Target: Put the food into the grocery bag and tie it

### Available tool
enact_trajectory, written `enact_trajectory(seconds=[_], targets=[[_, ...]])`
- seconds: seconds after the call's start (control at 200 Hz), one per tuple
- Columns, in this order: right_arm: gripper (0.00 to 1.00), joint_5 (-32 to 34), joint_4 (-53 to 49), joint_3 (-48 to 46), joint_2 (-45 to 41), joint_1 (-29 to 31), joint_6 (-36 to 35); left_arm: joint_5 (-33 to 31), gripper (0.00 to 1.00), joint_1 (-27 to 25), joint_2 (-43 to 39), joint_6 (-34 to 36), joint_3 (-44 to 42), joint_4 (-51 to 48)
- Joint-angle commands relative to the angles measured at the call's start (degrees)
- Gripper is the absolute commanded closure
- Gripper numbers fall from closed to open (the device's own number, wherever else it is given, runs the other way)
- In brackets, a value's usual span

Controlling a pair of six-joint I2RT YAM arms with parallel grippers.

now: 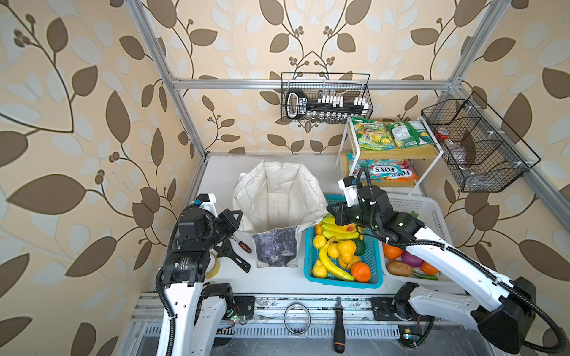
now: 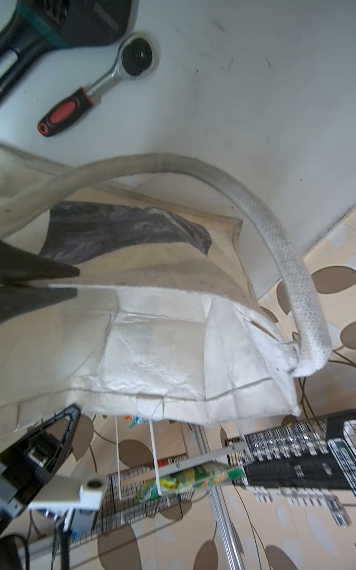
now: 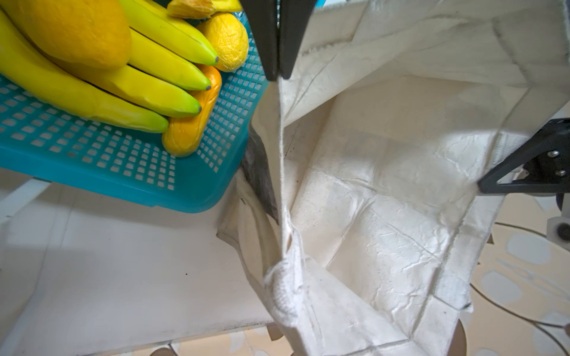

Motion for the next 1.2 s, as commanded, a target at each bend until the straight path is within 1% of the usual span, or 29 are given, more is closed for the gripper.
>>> enact_trajectory(seconds=[0.0, 0.11, 0.125, 0.175, 0.23, 0.34, 0.42, 0.51, 0.555, 0.59, 0.645, 0.7, 0.745, 0.775, 0.8, 0.86, 0.9, 0.92, 0.97, 1.025, 1.11, 1.2], targets=[[1.0, 4.6, -4.4, 4.7, 1.9, 3.0, -1.5, -4.4, 1.0, 0.2, -1.9, 6.8, 1.1, -3.0], [0.99, 3.1, -2.8, 4.6, 3.5, 4.0, -0.8, 1.2, 1.0, 0.1, 0.1, 5.6, 0.0, -2.1], [0.96, 3.3, -2.6, 4.4, 3.6, 4.1, -0.8, 2.0, 1.0, 0.2, 0.4, 5.3, -0.2, -1.8], [0.77, 3.6, -2.0, 4.2, 4.1, 4.0, -0.9, 4.3, 1.0, 0.1, 1.0, 4.6, -1.1, -0.6], [0.63, 3.2, -1.1, 3.8, 4.5, 4.1, -0.7, 5.3, 1.0, 0.2, 1.0, 3.6, -2.3, 1.0], [0.45, 1.4, 2.3, 2.2, 4.9, 4.0, 0.3, 5.0, 1.0, 0.2, 0.3, 3.2, -3.6, 2.5], [0.4, -1.6, 5.1, 1.4, 5.6, 4.0, 1.1, 4.8, 1.0, 0.2, 0.1, 3.2, -3.8, 2.5], [0.36, -2.4, 6.1, 2.0, 7.4, 4.5, 2.3, 4.8, 1.0, 0.2, 0.0, 2.9, -4.0, 3.0], [0.35, -1.6, 5.6, 2.6, 8.5, 5.3, 2.4, 5.3, 1.0, 0.1, -0.1, 2.7, -4.1, 3.6], [0.36, -0.9, 4.8, 3.1, 9.1, 5.8, 2.4, 5.7, 1.0, 0.1, -0.1, 2.5, -4.2, 4.1], [0.42, 0.4, 4.3, 3.5, 9.6, 6.2, 2.3, 5.3, 0.9, 0.1, 0.0, 3.1, -3.9, 4.5], [0.54, 1.2, 3.3, 4.1, 9.9, 6.2, 2.1, 3.5, 0.82, 0.1, 0.3, 4.7, -2.6, 3.6], [0.62, 2.3, 1.9, 4.8, 10.1, 6.2, 1.4, 2.1, 0.72, 0.1, 0.9, 6.1, -1.4, 2.9], [0.68, 2.4, 1.3, 5.3, 10.2, 6.2, 1.0, 1.4, 0.7, 0.2, 1.5, 6.6, -0.6, 2.6], [0.73, 2.3, 1.3, 5.6, 10.2, 6.2, 0.9, 1.5, 0.72, 0.1, 1.9, 7.1, -0.2, 2.6], [0.82, 1.4, 1.7, 5.9, 10.4, 6.2, 1.0, 2.6, 0.84, 0.2, 3.3, 7.6, -0.2, 3.4], [0.88, 0.6, 2.3, 5.9, 10.4, 6.3, 1.0, 3.2, 0.93, 0.1, 4.6, 7.9, 0.2, 3.1], [0.92, 0.3, 2.4, 5.9, 10.5, 6.3, 1.1, 3.3, 1.0, 0.1, 5.3, 8.4, 0.9, 2.3], [1.0, 0.3, 2.0, 6.4, 10.6, 6.3, 0.8, 2.1, 1.0, 0.1, 6.4, 10.2, 2.9, -0.3], [1.0, 1.2, -0.4, 7.2, 10.7, 6.0, -0.3, -1.0, 1.0, 0.1, 6.3, 12.2, 5.2, -2.8], [1.0, 2.4, -5.8, 8.9, 10.8, 4.5, -2.4, -8.0, 1.0, 0.2, 5.7, 13.7, 8.2, -5.7], [1.0, 4.0, -10.7, 9.7, 9.8, 1.9, -4.2, -11.2, 1.0, 0.3, 6.2, 14.7, 11.6, -8.4]])
